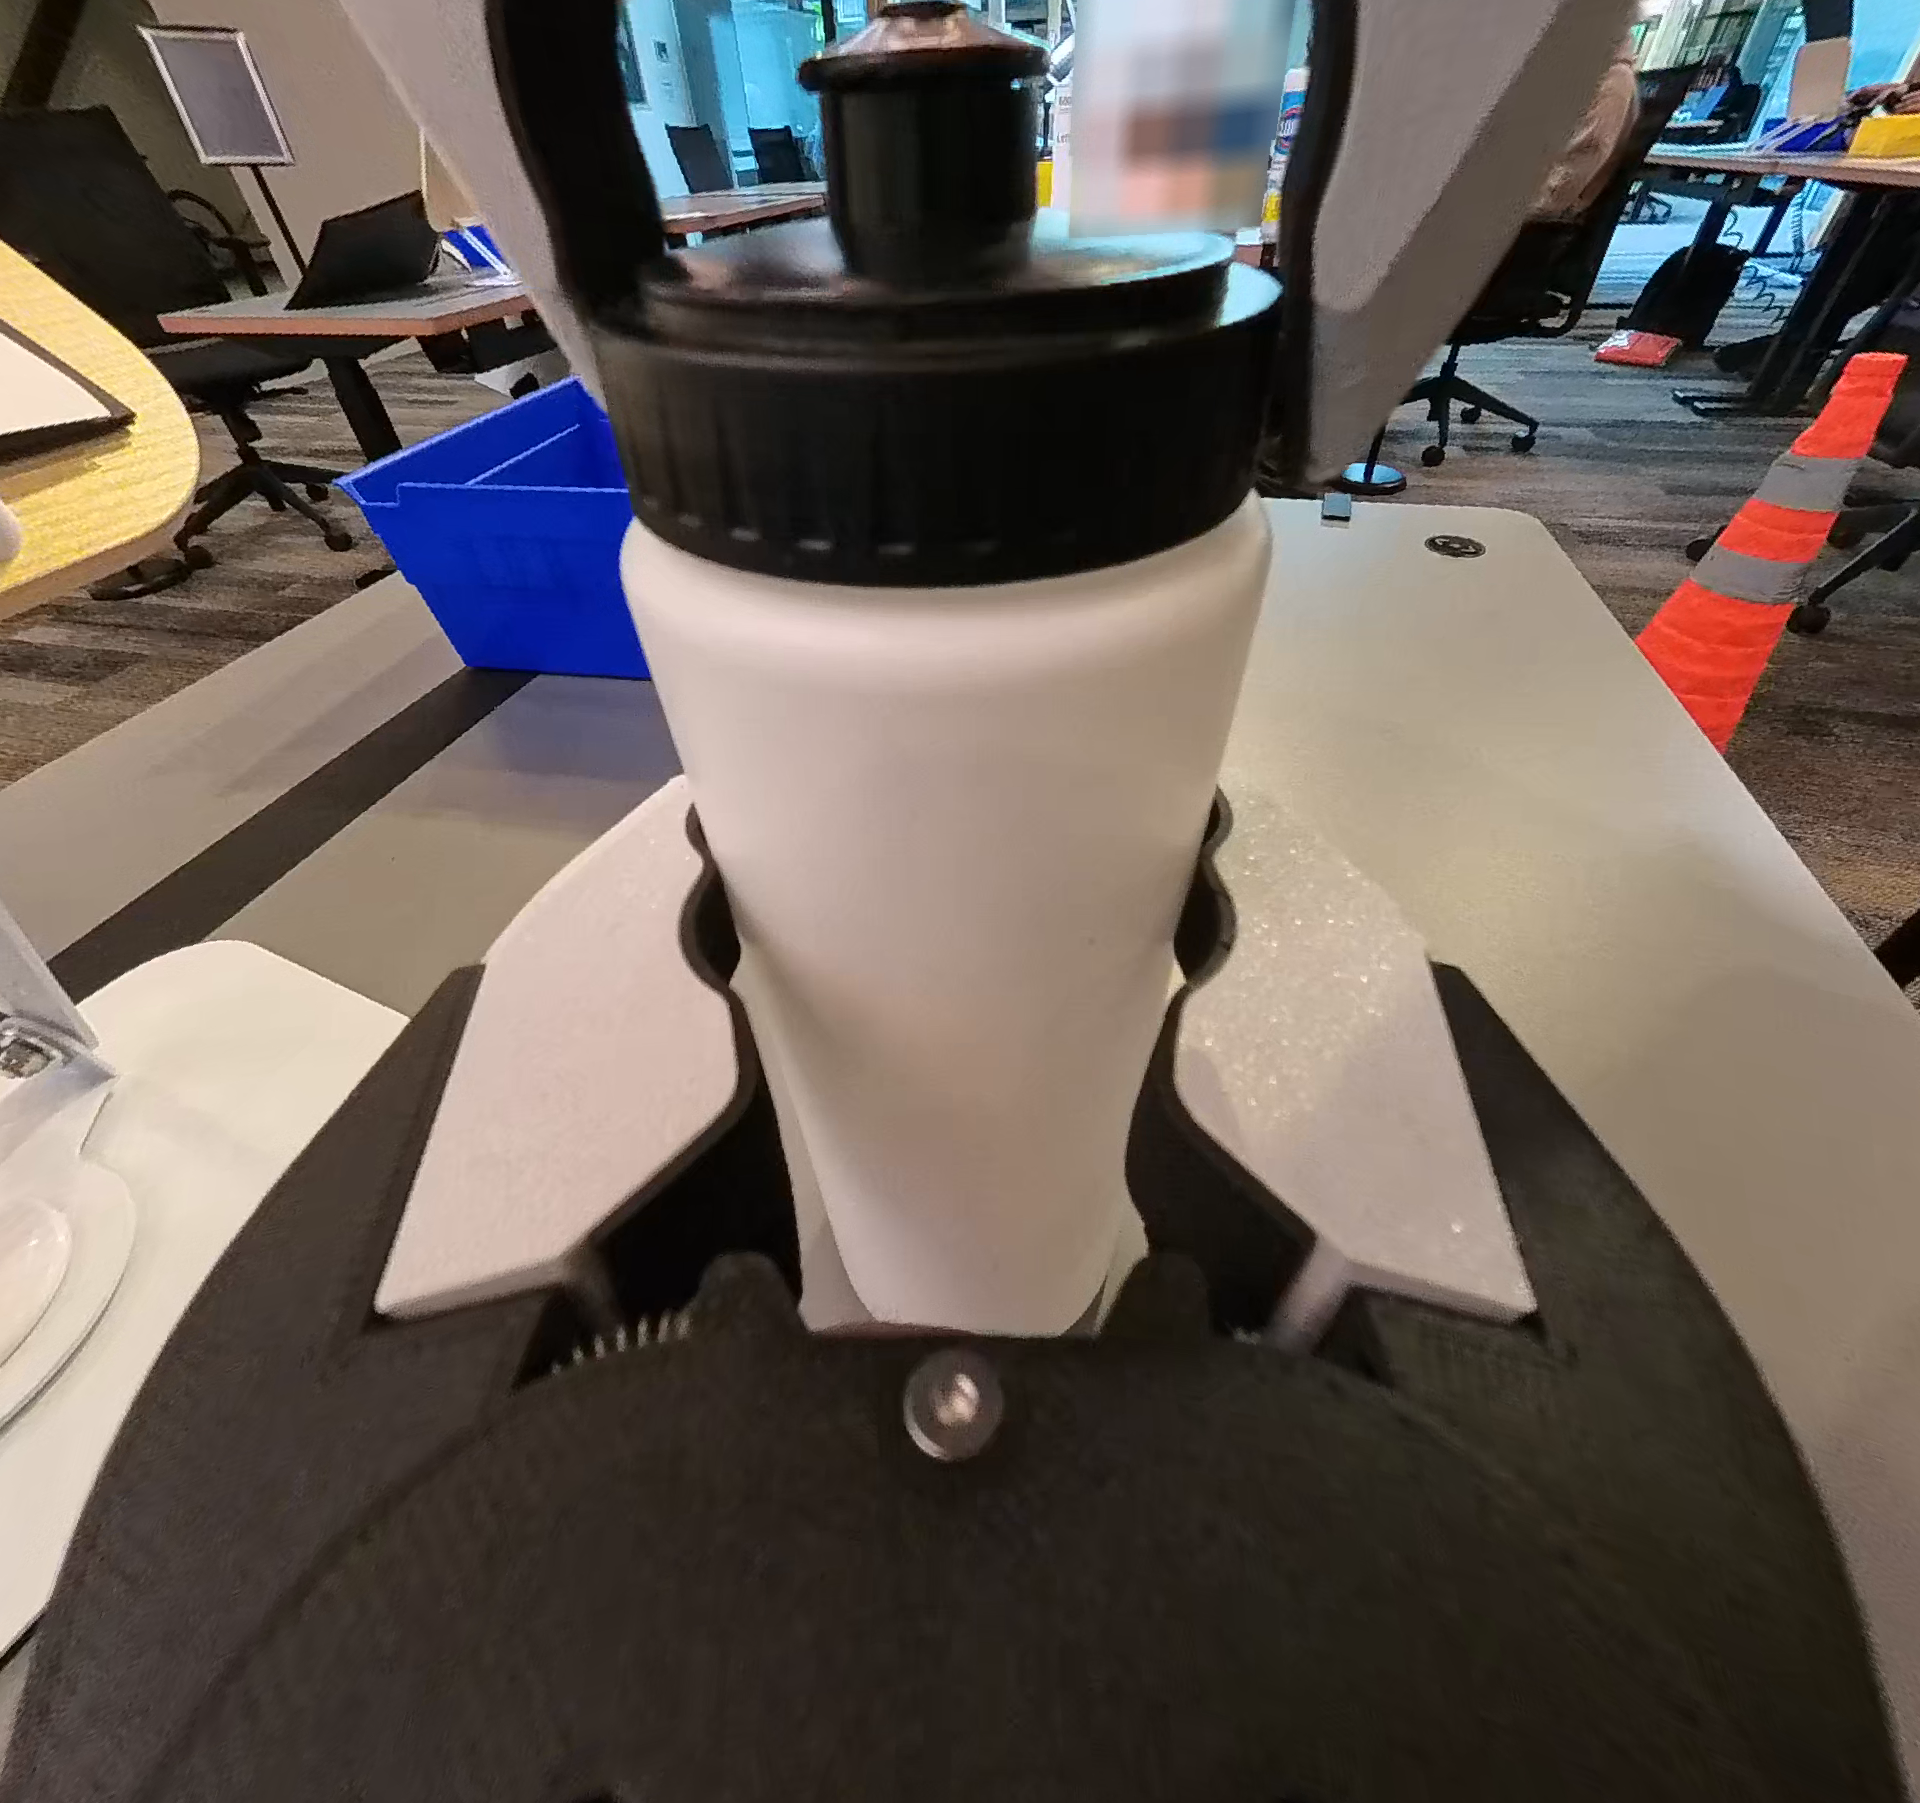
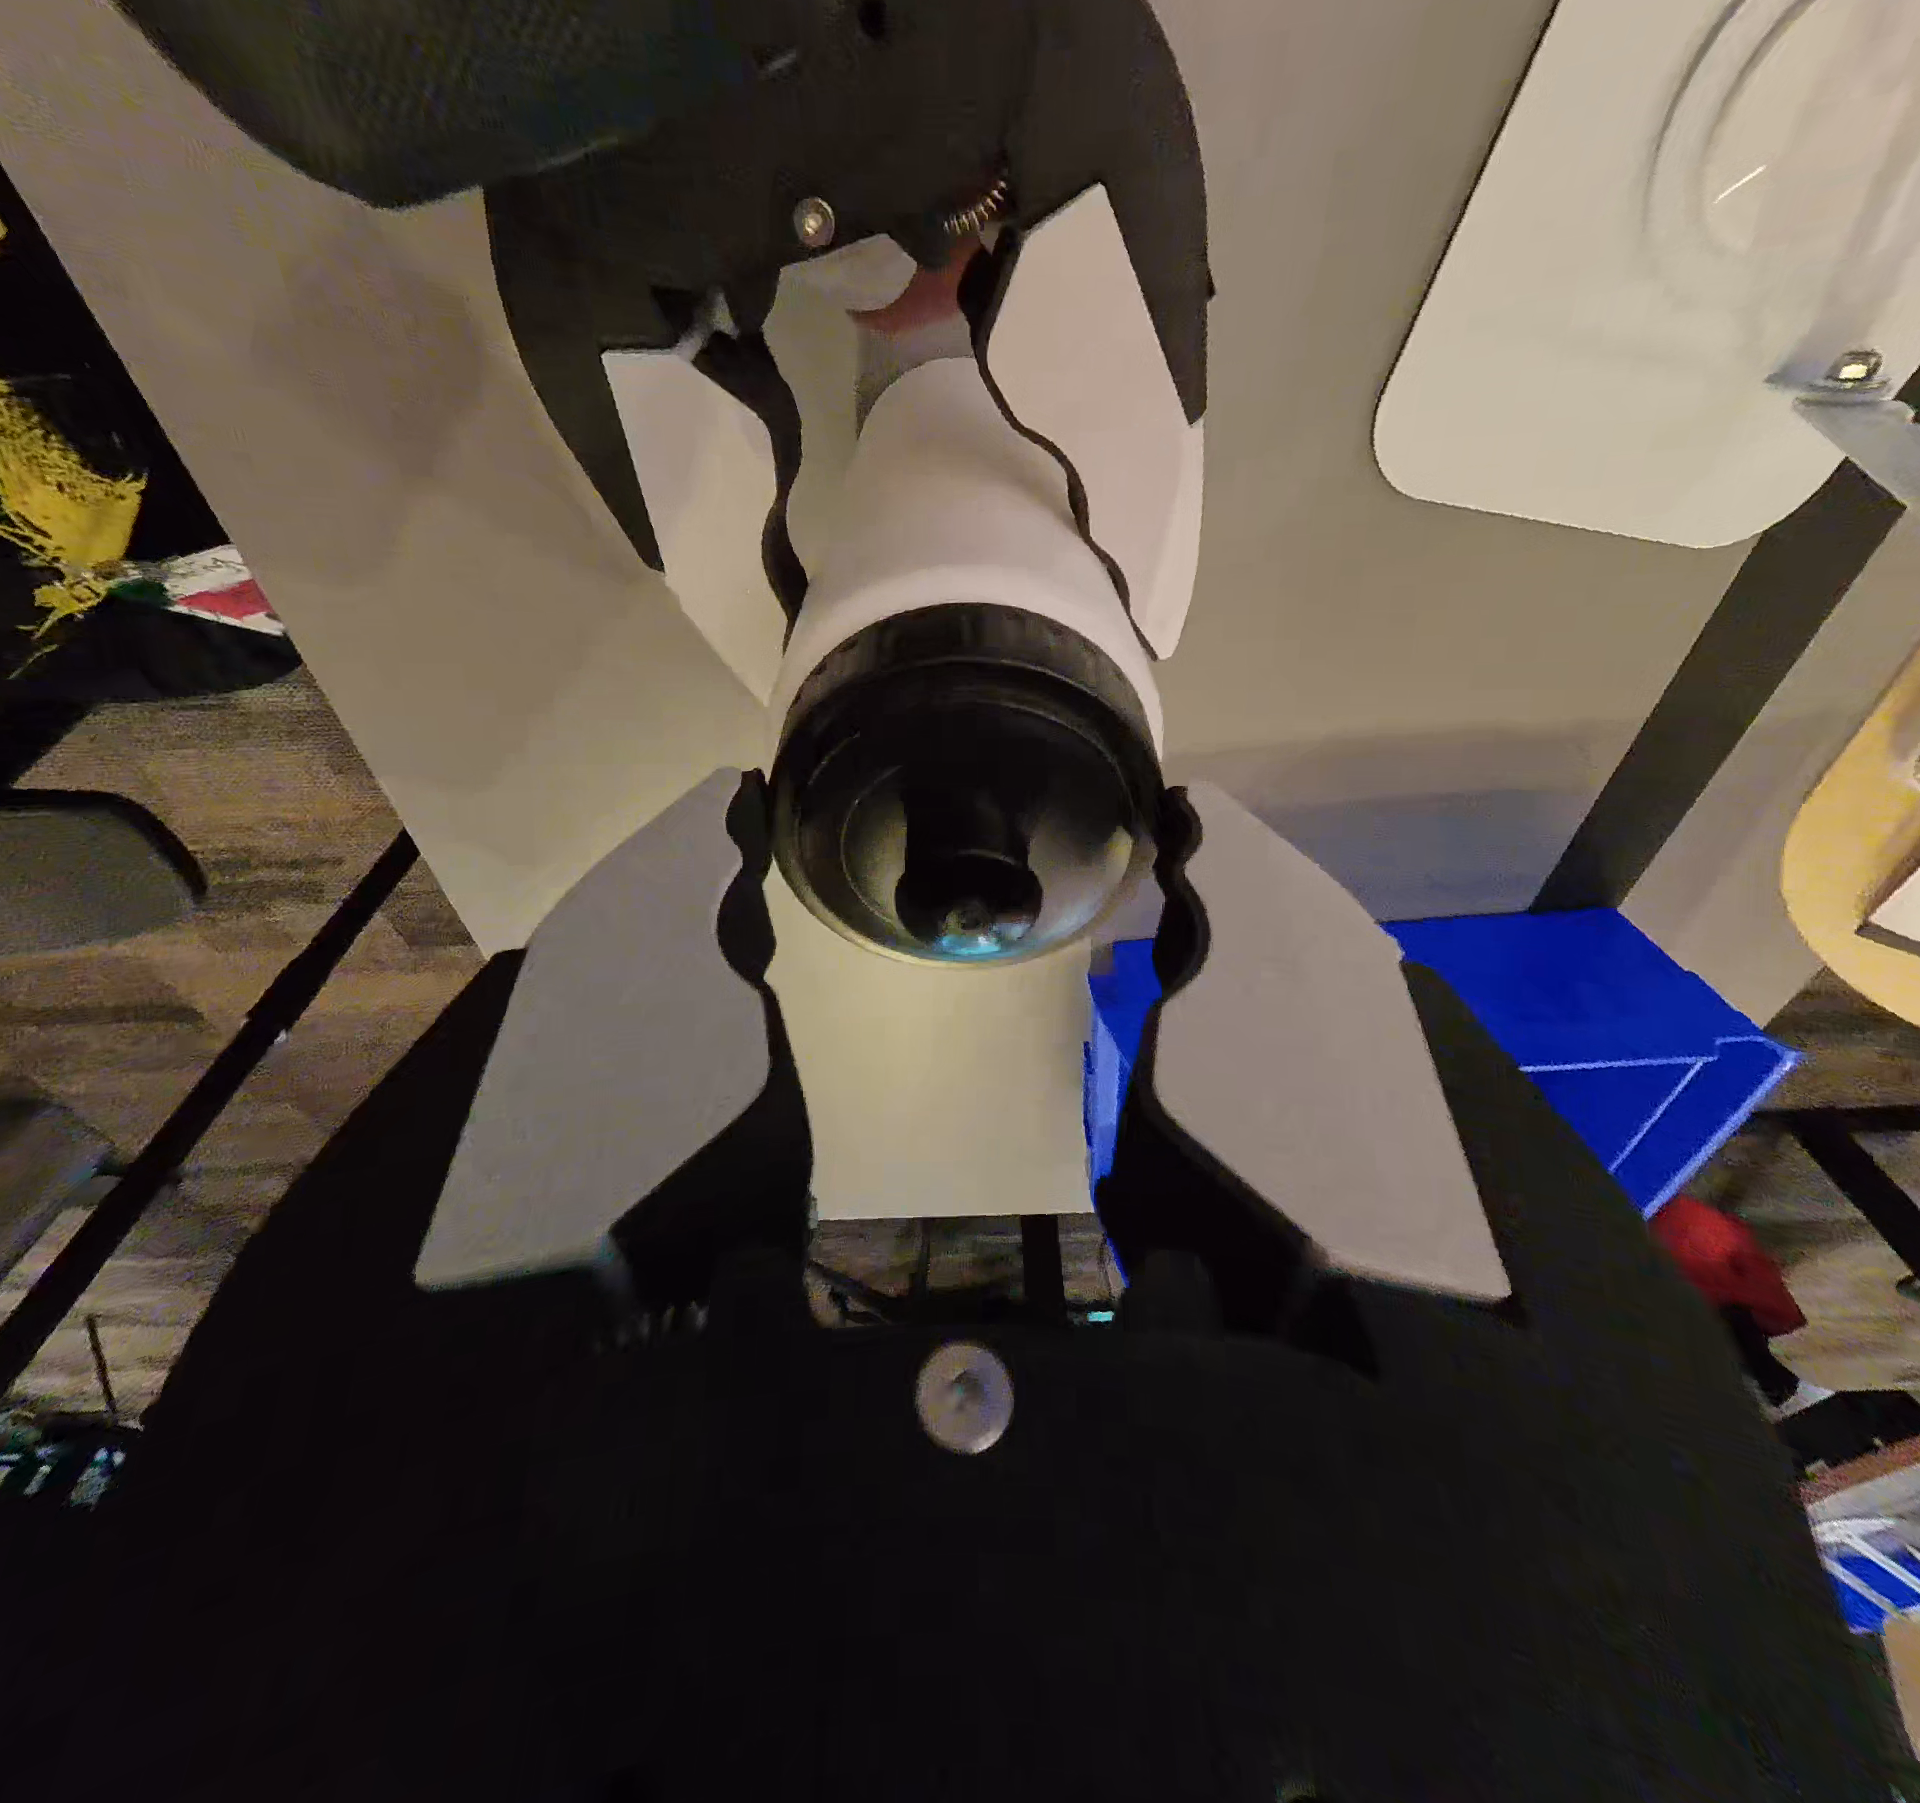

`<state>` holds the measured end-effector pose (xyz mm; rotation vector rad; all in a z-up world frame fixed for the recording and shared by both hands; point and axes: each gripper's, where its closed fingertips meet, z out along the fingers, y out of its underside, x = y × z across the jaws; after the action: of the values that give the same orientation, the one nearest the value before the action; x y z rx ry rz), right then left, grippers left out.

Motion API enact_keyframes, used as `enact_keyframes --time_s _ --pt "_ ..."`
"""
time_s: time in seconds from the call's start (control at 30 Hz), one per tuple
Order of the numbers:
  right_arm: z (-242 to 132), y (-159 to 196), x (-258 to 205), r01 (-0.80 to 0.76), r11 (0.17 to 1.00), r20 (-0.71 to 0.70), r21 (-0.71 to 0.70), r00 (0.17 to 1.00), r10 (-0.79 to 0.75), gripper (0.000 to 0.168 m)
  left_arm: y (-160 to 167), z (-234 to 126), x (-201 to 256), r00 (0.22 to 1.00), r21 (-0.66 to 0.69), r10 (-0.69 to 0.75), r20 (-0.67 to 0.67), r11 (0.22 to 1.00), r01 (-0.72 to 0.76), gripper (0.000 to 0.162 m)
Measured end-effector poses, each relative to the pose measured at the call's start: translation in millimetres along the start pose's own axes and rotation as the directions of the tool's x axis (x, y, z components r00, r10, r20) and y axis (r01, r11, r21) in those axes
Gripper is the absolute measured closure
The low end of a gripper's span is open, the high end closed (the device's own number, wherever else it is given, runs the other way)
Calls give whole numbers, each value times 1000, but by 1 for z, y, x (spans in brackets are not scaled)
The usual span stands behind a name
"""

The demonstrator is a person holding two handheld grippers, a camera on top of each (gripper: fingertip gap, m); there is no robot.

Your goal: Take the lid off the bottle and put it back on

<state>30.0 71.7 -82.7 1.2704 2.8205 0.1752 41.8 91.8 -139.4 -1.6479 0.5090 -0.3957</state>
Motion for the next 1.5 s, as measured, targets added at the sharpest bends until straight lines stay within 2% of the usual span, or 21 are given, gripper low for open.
enact_keyframes --time_s 0.2,0.33,0.4,0.5,0.6,0.7,0.87,1.0,1.07,1.13,1.23,1.33,1.43,1.5 --pt "0 -2 -2 -260 966 38 10 965 259 96 0 0 0 1000 3 -3 -3 1000 3 78" --pt "-1 -2 -2 -170 985 32 11 985 170 94 0 0 1 1000 4 -2 -5 1000 2 78" --pt "-6 -12 0 -127 989 18 72 992 126 87 0 0 0 1000 5 -4 -6 1000 4 78" --pt "-2 -7 0 -62 997 -13 45 998 63 97 0 0 1 1000 5 -4 -5 1000 4 78" --pt "0 -7 -2 -16 999 -17 44 1000 17 95 0 1 1 1000 4 -3 -3 1000 3 78" --pt "0 -7 -2 -50 998 -5 42 999 51 95 0 1 0 1000 5 -4 0 1000 4 78" --pt "-1 -15 4 -295 950 71 101 955 289 100 0 1 0 1000 5 -5 5 1000 5 78" --pt "-2 -16 2 -217 971 52 103 976 213 100 0 2 2 1000 8 -2 0 1000 2 78" --pt "-5 -13 7 -153 983 -29 105 987 157 85 0 1 2 1000 9 -2 -2 1000 2 78" --pt "-12 -12 6 -160 975 -21 157 986 165 81 0 1 2 1000 8 -2 -4 1000 2 77" --pt "-19 -7 6 -229 932 17 280 972 233 66 -1 1 2 1000 11 -4 -3 1000 4 77" --pt "-9 5 2 -286 863 51 417 955 292 55 -1 1 2 1000 16 -4 -4 1000 4 77" --pt "3 9 -4 -358 734 148 577 930 337 52 -1 1 2 1000 12 -7 -2 1000 7 77" --pt "11 8 -4 -393 615 207 684 912 354 54 -1 0 2 1000 13 -7 -2 1000 7 77"
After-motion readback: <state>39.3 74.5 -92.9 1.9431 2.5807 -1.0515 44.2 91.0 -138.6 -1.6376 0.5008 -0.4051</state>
